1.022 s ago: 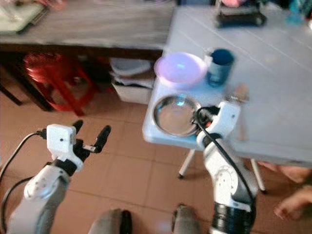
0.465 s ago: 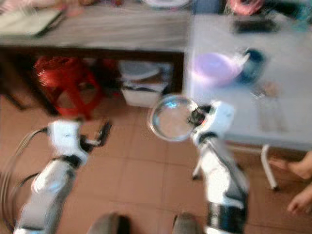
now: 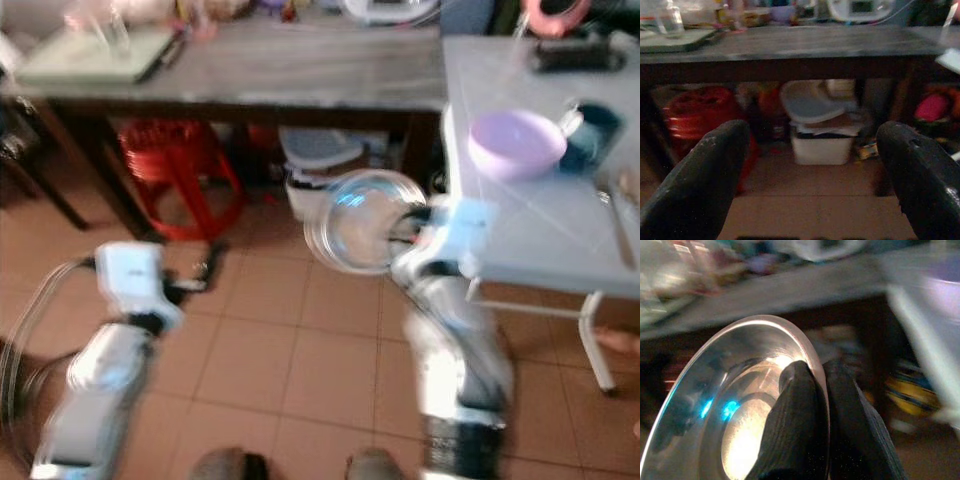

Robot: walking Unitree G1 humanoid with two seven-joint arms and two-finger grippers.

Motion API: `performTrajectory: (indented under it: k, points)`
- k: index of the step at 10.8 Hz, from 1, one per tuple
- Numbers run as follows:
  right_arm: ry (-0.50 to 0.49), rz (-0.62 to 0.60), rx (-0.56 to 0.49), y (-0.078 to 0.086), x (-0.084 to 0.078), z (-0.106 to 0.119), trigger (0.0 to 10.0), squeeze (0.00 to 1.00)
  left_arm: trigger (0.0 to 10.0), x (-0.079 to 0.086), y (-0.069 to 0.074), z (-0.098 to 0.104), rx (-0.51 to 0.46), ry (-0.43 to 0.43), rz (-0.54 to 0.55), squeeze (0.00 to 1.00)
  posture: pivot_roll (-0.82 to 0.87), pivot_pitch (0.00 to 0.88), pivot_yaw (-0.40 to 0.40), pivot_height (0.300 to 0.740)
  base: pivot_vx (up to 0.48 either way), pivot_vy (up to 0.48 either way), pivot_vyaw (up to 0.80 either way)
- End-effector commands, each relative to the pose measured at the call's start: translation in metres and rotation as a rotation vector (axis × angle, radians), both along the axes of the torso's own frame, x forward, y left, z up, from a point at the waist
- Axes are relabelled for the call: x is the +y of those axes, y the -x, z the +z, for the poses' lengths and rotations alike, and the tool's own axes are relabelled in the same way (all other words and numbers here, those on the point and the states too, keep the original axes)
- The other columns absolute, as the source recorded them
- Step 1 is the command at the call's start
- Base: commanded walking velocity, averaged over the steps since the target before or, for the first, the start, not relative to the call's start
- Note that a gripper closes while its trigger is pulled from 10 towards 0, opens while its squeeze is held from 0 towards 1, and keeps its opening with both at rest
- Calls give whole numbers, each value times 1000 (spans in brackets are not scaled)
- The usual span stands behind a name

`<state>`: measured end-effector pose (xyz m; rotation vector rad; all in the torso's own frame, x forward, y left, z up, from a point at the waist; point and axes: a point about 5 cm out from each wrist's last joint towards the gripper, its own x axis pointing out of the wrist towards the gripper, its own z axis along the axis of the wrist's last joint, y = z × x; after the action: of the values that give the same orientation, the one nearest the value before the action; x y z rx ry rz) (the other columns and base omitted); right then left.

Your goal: Setting the table

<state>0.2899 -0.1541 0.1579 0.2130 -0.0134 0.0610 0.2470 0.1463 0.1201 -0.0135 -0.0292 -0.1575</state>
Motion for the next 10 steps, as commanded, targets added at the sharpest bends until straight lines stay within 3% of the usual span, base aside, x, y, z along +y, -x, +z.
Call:
performTrajectory:
  k: [1, 10]
  points:
    - [16, -29, -37, -2, -8, 7, 0, 0, 10000, -3, -2, 3, -13, 2, -13, 0, -43, 63, 77, 740, 480, 0, 0]
    - [16, -37, -79, -7, -8, 9, 0, 0, 10000, -9, -9, 7, -39, -2, -37, 0, -47, 61, 83, 740, 458, 0, 0]
